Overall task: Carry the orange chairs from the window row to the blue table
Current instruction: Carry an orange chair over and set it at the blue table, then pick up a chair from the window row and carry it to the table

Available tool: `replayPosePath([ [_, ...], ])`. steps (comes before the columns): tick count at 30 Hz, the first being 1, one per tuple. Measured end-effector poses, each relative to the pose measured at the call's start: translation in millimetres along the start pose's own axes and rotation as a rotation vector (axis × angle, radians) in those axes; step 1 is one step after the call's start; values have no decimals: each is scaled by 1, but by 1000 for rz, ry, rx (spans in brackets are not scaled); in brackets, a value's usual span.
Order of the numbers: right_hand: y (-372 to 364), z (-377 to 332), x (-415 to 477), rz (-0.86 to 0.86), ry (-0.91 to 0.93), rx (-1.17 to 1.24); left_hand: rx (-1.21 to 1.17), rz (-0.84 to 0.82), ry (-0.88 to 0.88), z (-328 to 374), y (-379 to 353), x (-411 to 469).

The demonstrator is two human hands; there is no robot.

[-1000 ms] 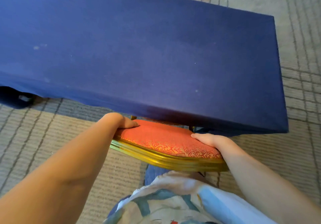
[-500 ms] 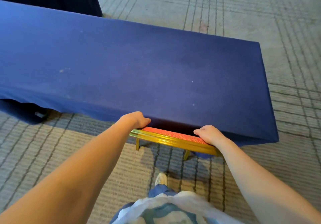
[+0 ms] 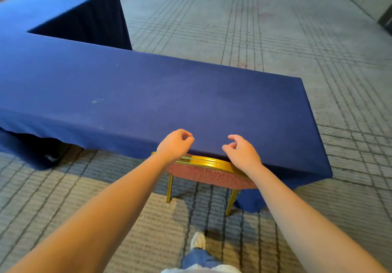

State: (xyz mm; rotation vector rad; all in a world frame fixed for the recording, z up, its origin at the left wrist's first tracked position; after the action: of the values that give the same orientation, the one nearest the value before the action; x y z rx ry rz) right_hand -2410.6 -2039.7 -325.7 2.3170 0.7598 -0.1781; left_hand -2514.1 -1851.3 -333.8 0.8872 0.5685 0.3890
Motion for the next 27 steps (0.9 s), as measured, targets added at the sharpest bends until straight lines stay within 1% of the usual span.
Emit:
replayPosePath([
  [5,18,-23,-43,118,78,29,32,90,-150,26,27,-35],
  [9,46,-35,-83,212,132,66,10,148,-254,57,43,-63],
  [15,104,-36,-137,342,153,140,-79,162,-427,119,53,-98],
  [21,187,-24,-174,490,195,205,-124,142,-557,202,52,-122],
  [27,291,-3,-187,575,261,212,-196,124,-623,317,37,-128],
])
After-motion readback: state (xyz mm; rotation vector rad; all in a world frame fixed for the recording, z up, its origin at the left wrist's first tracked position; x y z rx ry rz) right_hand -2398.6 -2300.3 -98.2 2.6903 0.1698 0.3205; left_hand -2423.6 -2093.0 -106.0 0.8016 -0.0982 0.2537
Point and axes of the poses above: each hand's wrist, its own x-axis towards the middle knuckle, its own y-axis out of the back of the hand, z = x × y, the point moved 2 cm from there along x, towards the middle knuckle, and after that the axes turned 13 degrees about x, right-handed, at the moved point
